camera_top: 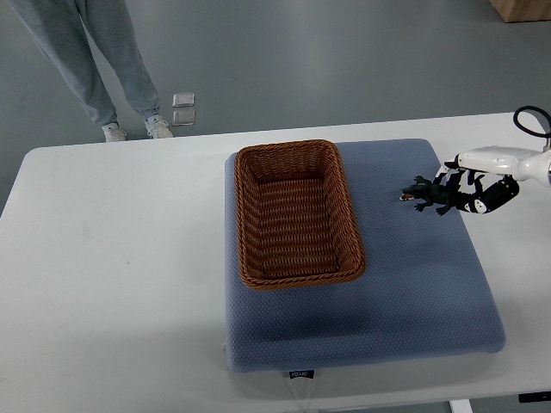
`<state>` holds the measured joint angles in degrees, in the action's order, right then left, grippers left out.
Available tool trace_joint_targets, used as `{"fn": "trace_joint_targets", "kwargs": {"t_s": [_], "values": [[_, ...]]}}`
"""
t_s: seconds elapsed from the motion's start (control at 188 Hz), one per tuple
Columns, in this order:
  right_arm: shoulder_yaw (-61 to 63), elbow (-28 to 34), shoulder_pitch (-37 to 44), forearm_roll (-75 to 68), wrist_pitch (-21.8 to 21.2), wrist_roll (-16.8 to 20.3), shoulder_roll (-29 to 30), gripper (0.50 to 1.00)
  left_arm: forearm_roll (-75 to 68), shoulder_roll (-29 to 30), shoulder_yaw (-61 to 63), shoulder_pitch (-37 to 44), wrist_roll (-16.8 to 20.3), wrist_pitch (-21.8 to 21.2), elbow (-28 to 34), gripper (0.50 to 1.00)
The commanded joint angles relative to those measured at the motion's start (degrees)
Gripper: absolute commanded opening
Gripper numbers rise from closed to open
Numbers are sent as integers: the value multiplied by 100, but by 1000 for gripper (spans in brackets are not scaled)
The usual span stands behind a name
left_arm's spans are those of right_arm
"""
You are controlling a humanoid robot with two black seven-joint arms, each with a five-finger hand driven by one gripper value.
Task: Place crocodile in brown basket with right hand
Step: 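Lift the crocodile and carry it over the wicker basket, then open the right hand to release the crocodile into the basket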
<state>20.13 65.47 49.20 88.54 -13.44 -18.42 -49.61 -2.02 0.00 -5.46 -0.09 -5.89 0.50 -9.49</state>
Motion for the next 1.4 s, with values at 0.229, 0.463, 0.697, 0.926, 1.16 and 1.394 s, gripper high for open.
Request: {"fn": "trace_joint_targets", "kwargs": {"t_s": [0.229,0.463,0.697,0.926,1.16,1.394], "values": [[-17,1,723,-4,-10,5,663,523,0,0,1,0,0,-6,0,1000],[-26,1,741,-4,-10,5,1446,529,0,0,10,0,0,3,0,1000],[-52,1,740,31,-1,14,2280,533,0,0,10,0,0,-6,0,1000],[-96,-26,705,101,-1,14,2755,556,0,0,10,0,0,-6,0,1000],[-96,-254,679,102,8,23,2799,658,0,0,10,0,0,3,0,1000],[-79,-272,679,66,61,14,2685,766,0,0,10,0,0,3,0,1000]]}}
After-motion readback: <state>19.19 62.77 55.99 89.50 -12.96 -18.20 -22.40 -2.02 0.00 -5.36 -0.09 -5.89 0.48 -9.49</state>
